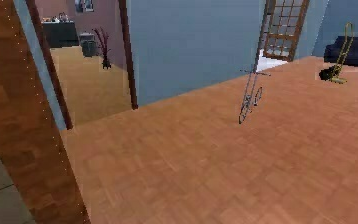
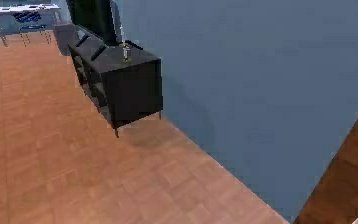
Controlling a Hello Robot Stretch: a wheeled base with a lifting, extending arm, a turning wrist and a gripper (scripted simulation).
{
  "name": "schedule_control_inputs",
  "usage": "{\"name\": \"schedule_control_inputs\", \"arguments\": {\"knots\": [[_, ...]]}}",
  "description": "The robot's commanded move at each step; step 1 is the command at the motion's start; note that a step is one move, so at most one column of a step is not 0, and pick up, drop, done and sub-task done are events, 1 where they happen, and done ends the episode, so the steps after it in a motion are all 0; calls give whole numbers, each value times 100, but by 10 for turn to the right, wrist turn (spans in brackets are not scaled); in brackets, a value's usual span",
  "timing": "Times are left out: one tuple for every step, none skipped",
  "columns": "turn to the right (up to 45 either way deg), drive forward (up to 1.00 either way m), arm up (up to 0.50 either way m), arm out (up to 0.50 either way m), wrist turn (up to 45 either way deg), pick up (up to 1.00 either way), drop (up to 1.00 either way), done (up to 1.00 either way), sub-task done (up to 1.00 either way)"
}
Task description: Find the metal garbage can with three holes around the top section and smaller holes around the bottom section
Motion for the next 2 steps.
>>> {"name": "schedule_control_inputs", "arguments": {"knots": [[300, 0, 0, 0, 0, 0, 0, 0, 0], [0, 30, 0, 0, 0, 0, 0, 0, 0]]}}
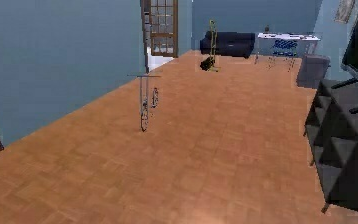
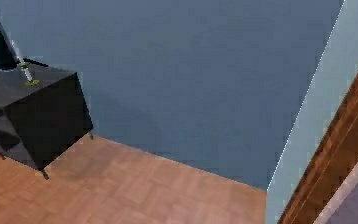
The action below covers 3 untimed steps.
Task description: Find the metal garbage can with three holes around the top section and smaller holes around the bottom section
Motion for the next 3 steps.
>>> {"name": "schedule_control_inputs", "arguments": {"knots": [[-240, 0, 0, 0, 0, 0, 0, 0, 0], [-30, 0, 0, 0, 0, 0, 0, 0, 0], [0, 25, 0, 0, 0, 0, 0, 0, 0]]}}
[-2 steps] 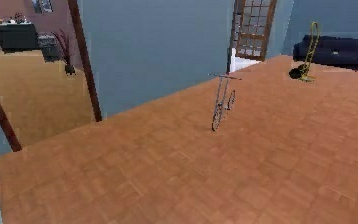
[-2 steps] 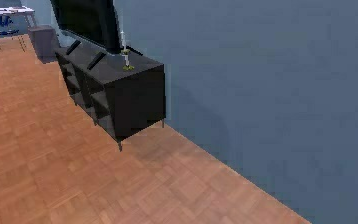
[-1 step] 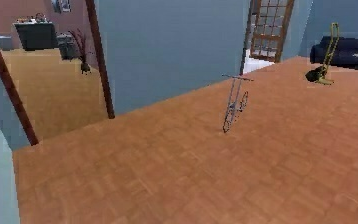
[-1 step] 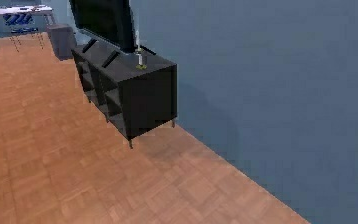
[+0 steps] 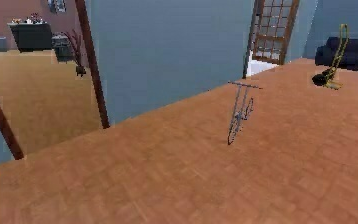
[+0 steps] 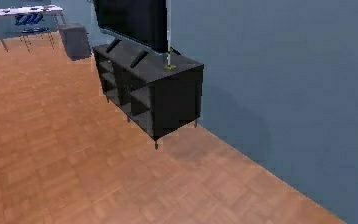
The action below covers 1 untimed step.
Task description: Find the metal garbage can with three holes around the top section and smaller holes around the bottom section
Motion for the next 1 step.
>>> {"name": "schedule_control_inputs", "arguments": {"knots": [[-360, 0, 0, 0, 0, 0, 0, 0, 0]]}}
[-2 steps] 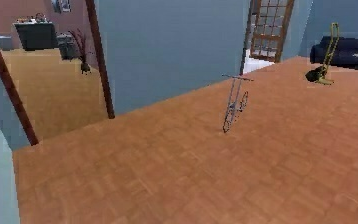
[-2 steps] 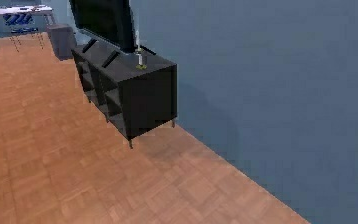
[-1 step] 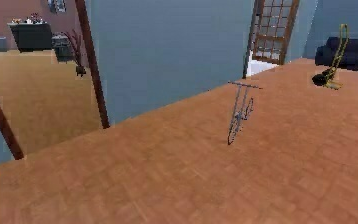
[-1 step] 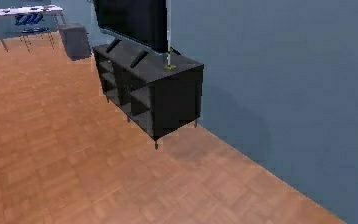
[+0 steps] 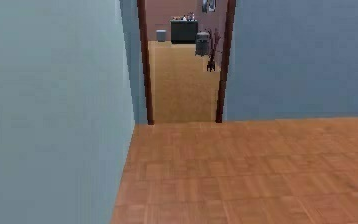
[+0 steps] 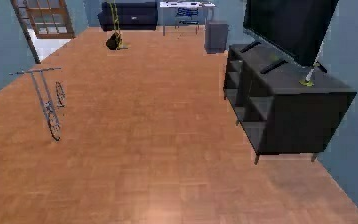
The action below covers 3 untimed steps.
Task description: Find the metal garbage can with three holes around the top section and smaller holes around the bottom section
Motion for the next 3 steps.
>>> {"name": "schedule_control_inputs", "arguments": {"knots": [[0, 100, 0, 0, 0, 0, 0, 0, 0], [0, 100, 0, 0, 0, 0, 0, 0, 0], [0, 100, 0, 0, 0, 0, 0, 0, 0]]}}
